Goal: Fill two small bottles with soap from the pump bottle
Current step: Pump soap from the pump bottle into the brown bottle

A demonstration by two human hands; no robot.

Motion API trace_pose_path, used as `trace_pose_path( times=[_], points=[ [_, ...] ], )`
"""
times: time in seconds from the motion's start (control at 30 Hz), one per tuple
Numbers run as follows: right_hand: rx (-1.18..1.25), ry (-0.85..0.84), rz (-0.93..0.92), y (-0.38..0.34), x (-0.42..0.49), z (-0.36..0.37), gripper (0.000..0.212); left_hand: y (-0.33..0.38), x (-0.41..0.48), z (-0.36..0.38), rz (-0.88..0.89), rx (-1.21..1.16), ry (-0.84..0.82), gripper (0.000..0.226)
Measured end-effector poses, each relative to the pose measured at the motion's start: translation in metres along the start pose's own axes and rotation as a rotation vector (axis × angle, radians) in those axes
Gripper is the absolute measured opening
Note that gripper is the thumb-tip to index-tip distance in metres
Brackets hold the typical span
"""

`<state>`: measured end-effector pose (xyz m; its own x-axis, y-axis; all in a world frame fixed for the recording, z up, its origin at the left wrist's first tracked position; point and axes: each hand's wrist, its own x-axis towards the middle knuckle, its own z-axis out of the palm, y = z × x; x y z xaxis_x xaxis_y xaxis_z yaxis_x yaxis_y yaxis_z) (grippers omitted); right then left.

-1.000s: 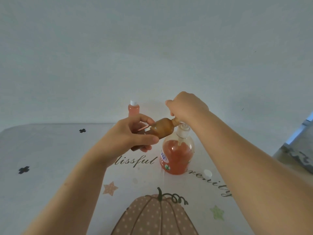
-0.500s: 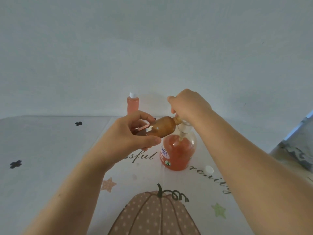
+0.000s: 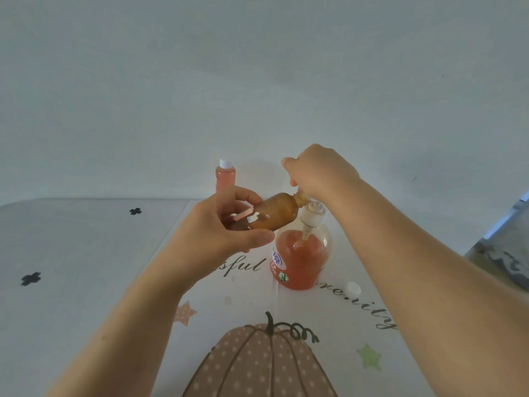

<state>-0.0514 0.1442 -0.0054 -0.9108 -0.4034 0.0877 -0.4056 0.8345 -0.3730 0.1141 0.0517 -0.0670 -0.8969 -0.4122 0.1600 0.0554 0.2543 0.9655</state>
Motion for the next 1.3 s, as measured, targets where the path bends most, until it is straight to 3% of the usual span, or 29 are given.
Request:
trace_pose_path(
  times=[0.37, 1.3],
  points=[
    [0.089, -0.053, 0.018, 0.007, 0.001, 0.015, 0.037, -0.008, 0.004, -0.002, -0.017, 0.038, -0.036, 0.039],
    [0.050, -0.069, 0.040, 0.007, 0.003, 0.014, 0.034, -0.003, 0.000, 0.000, -0.021, 0.071, -0.023, 0.035]
  ],
)
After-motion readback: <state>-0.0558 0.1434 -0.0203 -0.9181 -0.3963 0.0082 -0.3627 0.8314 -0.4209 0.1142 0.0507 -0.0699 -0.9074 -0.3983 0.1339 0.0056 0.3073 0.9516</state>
